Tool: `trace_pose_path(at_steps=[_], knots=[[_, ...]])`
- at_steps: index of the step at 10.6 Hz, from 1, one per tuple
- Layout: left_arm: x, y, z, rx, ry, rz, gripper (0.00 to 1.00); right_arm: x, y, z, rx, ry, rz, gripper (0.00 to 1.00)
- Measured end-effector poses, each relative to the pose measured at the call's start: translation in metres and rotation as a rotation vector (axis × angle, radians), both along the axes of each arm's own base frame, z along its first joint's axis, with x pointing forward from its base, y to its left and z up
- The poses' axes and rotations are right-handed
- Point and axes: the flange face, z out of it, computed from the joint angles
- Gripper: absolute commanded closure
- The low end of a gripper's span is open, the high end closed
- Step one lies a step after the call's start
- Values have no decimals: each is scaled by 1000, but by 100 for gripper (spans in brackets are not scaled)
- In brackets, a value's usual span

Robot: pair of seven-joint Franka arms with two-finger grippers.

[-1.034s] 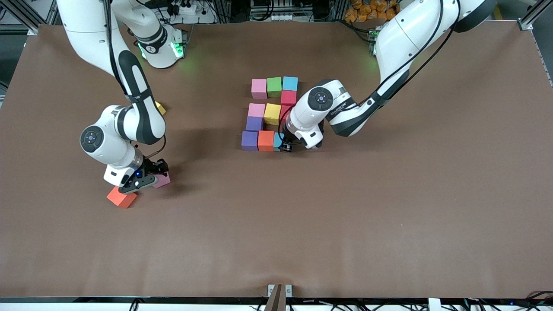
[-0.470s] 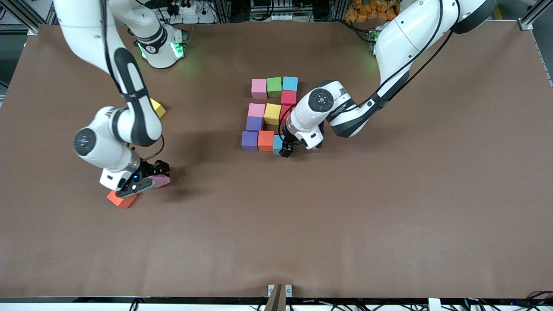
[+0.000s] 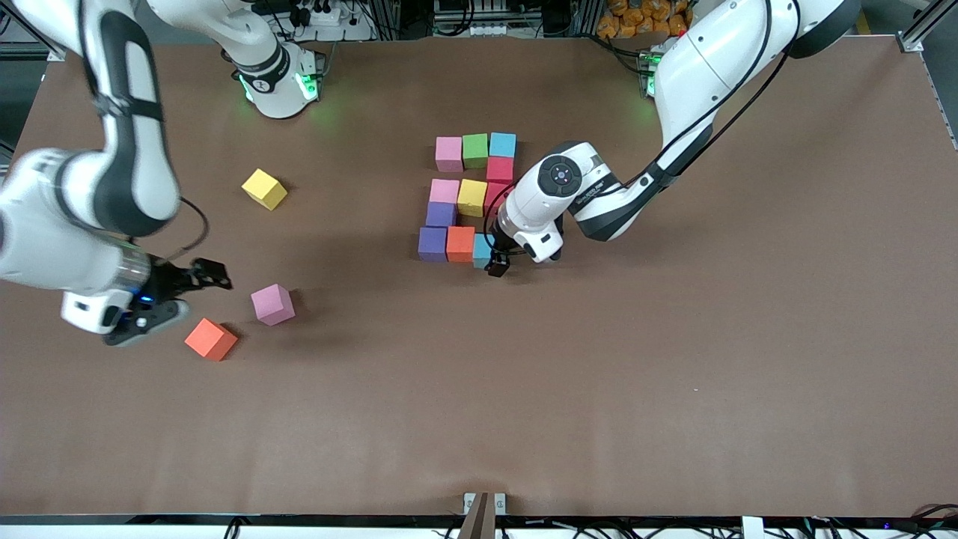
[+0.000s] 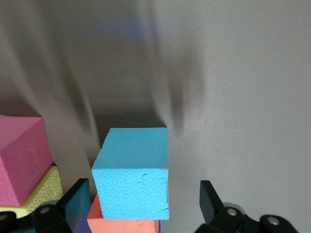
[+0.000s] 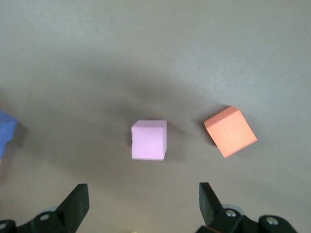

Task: Form number 2 with 11 blocks
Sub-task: 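Open the left gripper and lift it off the cyan cube while right withdraws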

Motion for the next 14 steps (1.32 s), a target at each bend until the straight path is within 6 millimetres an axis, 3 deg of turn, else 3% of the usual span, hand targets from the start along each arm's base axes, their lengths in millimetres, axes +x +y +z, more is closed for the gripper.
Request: trace_pose_path(at_steps=[1,4,5,7,8,11,14], knots=[[4,2,3,7,2,4,0,-1,-5,27,-28,42,-57,0],[23,4,25,36,10,14,0,-19,-26,83,-52,95,-149,0],[31,3,39,42,9,22,0,-32,-22,107,-73,98,-177,0],[47,2,65,46,0,36,0,-65,10,162,-124,76,-232,0],[53,1,77,48,-3,38,0,-80,20,180,-133,59,-254,0],[71,11,118,27,-6,-21,0,-113,16,203,-136,31,-280,0],[92,53,163,6,-28,-155,0,-113,19,197,-148,7,-328,0]])
